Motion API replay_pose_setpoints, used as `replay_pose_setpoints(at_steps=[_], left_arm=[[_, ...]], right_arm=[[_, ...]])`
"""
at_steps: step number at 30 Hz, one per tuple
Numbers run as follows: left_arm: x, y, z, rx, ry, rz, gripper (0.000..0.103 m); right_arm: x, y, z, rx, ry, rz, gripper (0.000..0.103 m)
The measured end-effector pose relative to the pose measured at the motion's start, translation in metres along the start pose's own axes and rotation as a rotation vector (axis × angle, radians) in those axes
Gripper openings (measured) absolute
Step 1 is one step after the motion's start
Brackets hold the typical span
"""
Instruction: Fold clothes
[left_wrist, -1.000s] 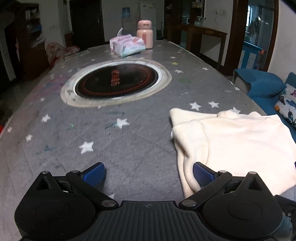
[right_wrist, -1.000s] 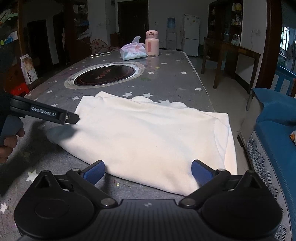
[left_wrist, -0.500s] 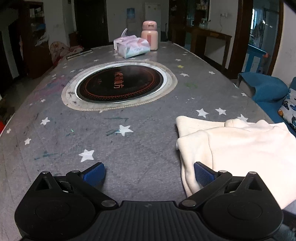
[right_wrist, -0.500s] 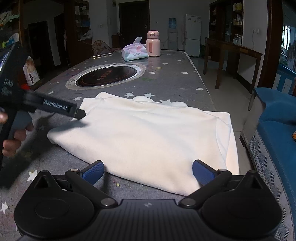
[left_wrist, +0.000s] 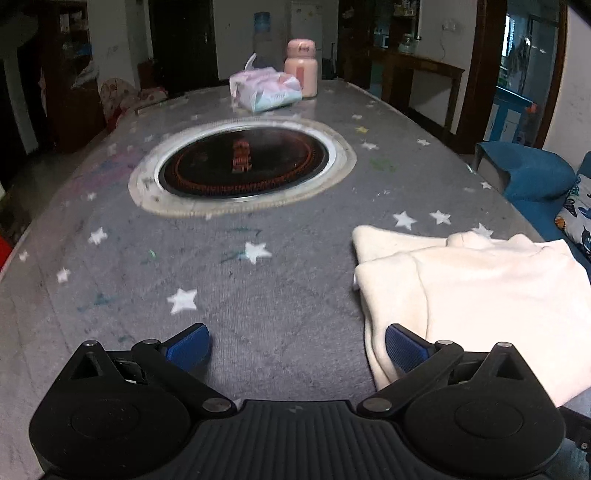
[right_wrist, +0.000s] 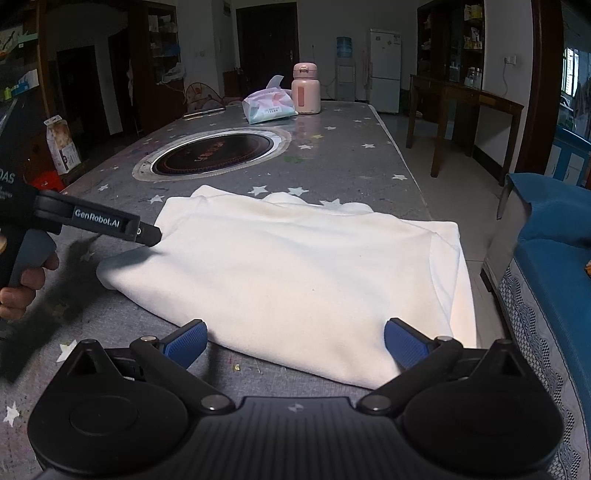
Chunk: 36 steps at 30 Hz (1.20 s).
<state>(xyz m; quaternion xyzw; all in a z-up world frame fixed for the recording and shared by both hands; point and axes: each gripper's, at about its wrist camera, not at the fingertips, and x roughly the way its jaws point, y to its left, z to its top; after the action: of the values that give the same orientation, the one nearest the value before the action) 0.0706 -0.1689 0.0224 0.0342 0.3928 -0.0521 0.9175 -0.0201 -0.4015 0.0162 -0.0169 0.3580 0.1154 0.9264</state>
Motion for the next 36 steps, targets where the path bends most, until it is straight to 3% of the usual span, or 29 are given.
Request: replay_pose_setpoints(at_steps=[4,9,25,36], left_arm=[[-0.008,-0.004,0.003,0.014,-0.030,-0.004,0.103],[0.000,-0.002,-0.004,0.011,0.023,0.011,0.103],[-0.043,-0.015,-0.027,0.025,0.038,-0.107,0.103],[-0.060,-0.026,-0.050,0.049,0.065,-0.143,0.103]], right_arm=[[-0.003,0.000,0.001,0.005,-0.003,0.001,0.103],[-0.004,0.002,0.000,-0.001,0.000,-0.004,0.103],[-0.023,0.010,-0.003,0.022,-0.005,-0.015,0.103],[-0.033,0.016,-0.014,0.055,0.008,-0.025,0.103]])
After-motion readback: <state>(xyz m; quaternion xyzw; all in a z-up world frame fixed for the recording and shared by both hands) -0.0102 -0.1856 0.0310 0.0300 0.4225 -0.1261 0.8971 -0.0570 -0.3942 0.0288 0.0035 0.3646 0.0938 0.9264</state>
